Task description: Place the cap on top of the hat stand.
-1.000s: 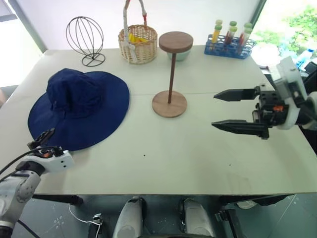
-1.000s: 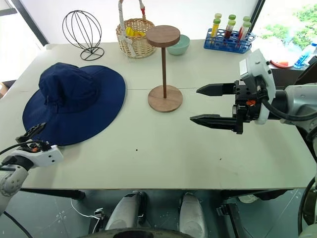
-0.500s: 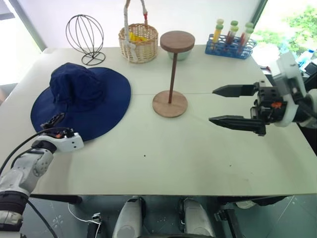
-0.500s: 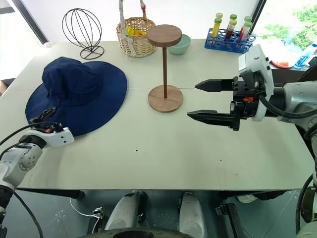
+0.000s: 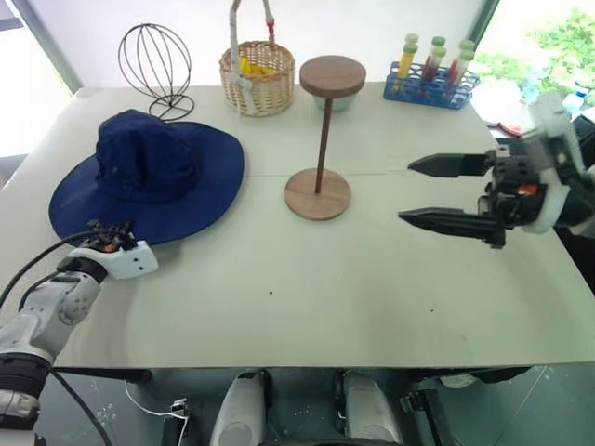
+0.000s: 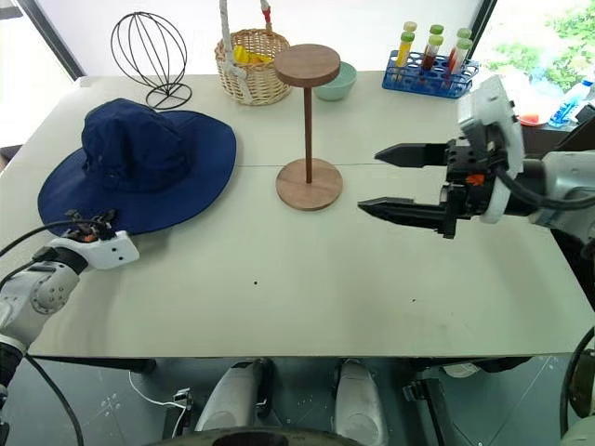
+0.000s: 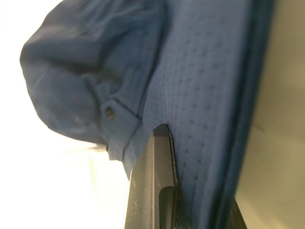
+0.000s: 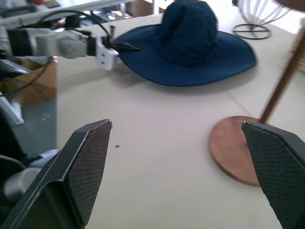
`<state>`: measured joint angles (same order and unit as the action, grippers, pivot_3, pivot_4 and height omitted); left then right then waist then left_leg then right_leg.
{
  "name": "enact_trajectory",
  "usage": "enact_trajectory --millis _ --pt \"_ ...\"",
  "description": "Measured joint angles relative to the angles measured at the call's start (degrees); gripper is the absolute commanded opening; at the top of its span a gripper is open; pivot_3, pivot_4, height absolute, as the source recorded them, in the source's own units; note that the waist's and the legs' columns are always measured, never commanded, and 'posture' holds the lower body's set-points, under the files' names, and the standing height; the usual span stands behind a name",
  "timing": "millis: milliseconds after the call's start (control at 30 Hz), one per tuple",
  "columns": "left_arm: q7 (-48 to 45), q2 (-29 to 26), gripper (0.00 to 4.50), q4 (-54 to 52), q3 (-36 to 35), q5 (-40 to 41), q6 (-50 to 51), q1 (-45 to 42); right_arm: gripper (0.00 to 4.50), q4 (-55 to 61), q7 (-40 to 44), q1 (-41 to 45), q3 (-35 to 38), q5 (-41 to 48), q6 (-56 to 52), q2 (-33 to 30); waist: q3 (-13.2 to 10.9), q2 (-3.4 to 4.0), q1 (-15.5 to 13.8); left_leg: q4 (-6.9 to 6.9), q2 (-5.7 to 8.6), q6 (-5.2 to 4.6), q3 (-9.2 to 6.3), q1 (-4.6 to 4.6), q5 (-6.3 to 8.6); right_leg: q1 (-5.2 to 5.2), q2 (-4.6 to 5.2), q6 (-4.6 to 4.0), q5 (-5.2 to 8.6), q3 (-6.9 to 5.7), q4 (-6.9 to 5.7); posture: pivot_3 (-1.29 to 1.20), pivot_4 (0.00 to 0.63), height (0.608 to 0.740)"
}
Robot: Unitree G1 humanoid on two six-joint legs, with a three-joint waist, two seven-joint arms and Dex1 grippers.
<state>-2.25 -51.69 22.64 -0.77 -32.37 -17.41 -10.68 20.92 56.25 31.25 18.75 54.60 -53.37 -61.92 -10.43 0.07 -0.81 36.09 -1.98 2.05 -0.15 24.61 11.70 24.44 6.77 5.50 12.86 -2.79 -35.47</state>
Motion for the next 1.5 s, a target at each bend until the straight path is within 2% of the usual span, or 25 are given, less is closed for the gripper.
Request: enact_trajectory --millis 200,333,467,633,800,1167,1367,1500 --pt "-12.47 4.99 0.05 -8.86 -6.65 15.77 17.39 -7.94 4.50 -3.28 0.42 0.24 1.74 -1.74 1.73 -0.92 -0.15 -0.26 0.01 0.06 0.00 -0.03 0.00 0.02 -0.02 -0.04 -0.05 0.03 -0.02 -0.02 -0.04 0.00 0.150 0.739" --pt "-18.44 7.09 0.05 -12.46 -8.56 23.72 30.95 -18.45 4.50 -3.80 0.83 -0.08 2.08 -3.03 3.59 -1.02 -0.29 -0.50 0.07 0.12 0.01 -0.04 0.00 0.02 -0.03 -0.08 -0.07 0.26 -0.12 -0.02 -0.06 0.00 0.150 0.739" --pt "-21.50 7.40 0.05 -13.22 -8.28 26.95 38.39 -28.93 4.50 -4.72 1.34 -0.17 2.17 -4.11 4.76 -1.08 -0.51 -0.85 0.10 0.12 0.01 -0.04 0.00 0.02 -0.04 -0.09 -0.09 0.31 -0.11 -0.01 -0.07 0.00 0.150 0.739" --pt "-24.93 8.22 0.05 -13.04 -5.88 29.13 42.51 -42.13 4.50 -5.44 1.83 -0.45 2.51 -4.82 5.49 -1.48 -0.69 -1.13 0.02 0.13 0.03 -0.04 -0.02 0.04 -0.04 -0.12 -0.09 0.39 -0.07 0.00 -0.04 0.00 0.150 0.739" --pt "-25.86 10.44 0.05 -7.15 -3.49 29.76 42.68 -54.57 4.50 -5.11 1.39 -1.74 4.06 -4.80 5.74 -1.51 -0.74 -1.20 0.10 0.12 0.05 -0.04 -0.02 0.06 -0.04 -0.12 -0.08 0.46 -0.05 0.00 -0.02 0.00 0.150 0.739" --pt "-23.91 19.06 0.05 13.43 2.09 27.19 32.67 -68.76 4.50 -3.93 -0.43 -3.75 7.18 -3.77 5.73 -1.43 -0.83 -1.33 -0.03 0.19 0.06 -0.04 -0.04 0.13 -0.05 -0.12 -0.09 0.53 -0.09 0.01 -0.05 0.00 0.150 0.739" --pt "-23.01 23.76 0.05 20.90 2.26 26.82 26.43 -74.99 4.50 -3.93 -0.93 -3.77 7.95 -3.83 5.84 -1.88 -0.85 -1.32 0.05 0.15 0.07 -0.04 -0.04 0.22 -0.05 -0.07 -0.09 0.68 -0.16 0.01 0.07 0.00 0.150 0.739" --pt "-22.20 25.54 0.05 22.76 1.94 27.19 23.37 -77.82 4.50 -4.36 -1.53 -3.87 10.98 -3.77 5.54 -2.49 -0.87 -1.31 0.10 0.14 0.06 -0.04 -0.04 0.23 -0.05 -0.04 -0.10 0.68 -0.16 0.01 0.06 0.00 0.150 0.739"
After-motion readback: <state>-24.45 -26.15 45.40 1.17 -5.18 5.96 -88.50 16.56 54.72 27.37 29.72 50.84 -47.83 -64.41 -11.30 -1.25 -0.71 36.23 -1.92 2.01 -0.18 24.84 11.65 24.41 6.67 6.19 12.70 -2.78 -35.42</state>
